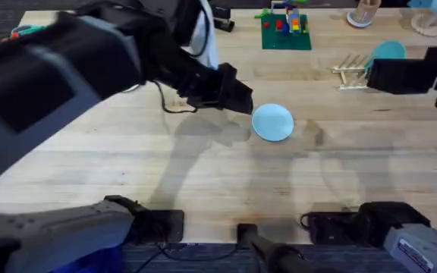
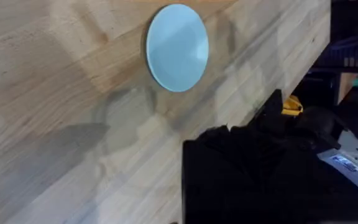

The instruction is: Pick up the plates from the table one by one and place each into a slot on the dish rack.

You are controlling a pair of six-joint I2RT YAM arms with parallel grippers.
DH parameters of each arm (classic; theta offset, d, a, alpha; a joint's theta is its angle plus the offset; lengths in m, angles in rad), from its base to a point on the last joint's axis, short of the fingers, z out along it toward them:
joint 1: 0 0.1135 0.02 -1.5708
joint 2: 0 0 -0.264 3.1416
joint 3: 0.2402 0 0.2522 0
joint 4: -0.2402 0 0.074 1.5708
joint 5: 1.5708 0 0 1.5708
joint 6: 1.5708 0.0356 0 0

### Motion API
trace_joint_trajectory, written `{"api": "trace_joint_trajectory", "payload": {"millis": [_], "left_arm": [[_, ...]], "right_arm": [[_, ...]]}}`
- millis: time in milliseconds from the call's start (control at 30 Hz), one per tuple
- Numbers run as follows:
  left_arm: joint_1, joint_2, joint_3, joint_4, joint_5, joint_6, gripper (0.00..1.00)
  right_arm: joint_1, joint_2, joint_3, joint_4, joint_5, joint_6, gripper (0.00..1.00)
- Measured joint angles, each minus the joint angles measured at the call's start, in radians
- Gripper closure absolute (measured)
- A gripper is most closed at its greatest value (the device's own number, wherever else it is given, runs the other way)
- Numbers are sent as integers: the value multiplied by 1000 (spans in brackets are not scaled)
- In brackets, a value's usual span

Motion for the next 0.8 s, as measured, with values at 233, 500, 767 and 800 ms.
{"api": "trace_joint_trajectory", "payload": {"millis": [233,500,767,800], "left_arm": [[-7,101,0,39,20,-8,959],[-9,149,0,85,54,-9,959],[-59,191,0,151,61,-11,959],[-63,198,0,158,61,-13,959]], "right_arm": [[0,0,0,-11,0,0,8],[0,0,0,-21,0,0,8],[0,0,0,-21,0,0,7],[0,0,0,-21,0,0,7]]}}
